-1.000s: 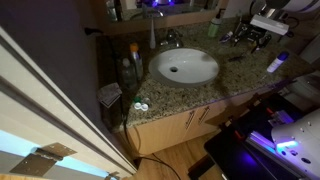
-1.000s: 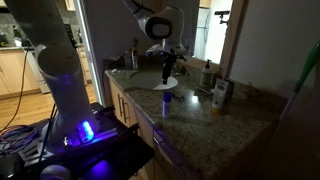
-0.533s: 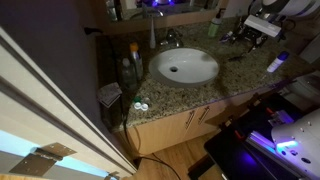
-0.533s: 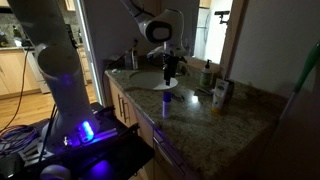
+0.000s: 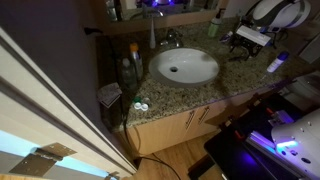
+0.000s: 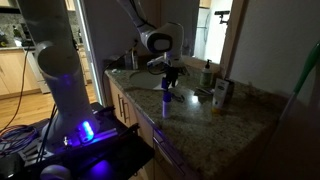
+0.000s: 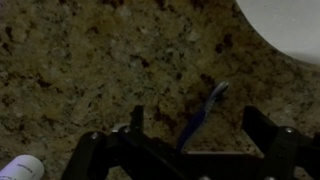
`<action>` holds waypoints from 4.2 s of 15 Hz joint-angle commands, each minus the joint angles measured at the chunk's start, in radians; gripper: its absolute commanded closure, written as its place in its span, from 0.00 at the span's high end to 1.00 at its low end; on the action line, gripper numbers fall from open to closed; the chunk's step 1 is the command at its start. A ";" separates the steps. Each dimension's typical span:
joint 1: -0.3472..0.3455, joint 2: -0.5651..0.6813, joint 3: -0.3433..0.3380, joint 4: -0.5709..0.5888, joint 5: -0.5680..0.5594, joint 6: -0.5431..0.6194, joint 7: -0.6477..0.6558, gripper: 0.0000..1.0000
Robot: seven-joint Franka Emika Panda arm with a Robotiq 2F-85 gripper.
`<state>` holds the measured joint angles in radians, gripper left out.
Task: Place the shaving stick in the left corner of the counter
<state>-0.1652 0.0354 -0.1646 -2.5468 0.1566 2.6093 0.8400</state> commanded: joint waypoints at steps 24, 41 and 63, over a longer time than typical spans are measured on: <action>0.030 0.142 -0.023 0.015 0.009 0.145 0.071 0.00; 0.099 -0.229 0.120 -0.016 -0.206 -0.081 -0.062 0.04; 0.353 -0.119 0.429 0.382 -0.198 -0.321 -0.181 0.15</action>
<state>0.1795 -0.0828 0.2720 -2.1647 -0.0411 2.2897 0.6592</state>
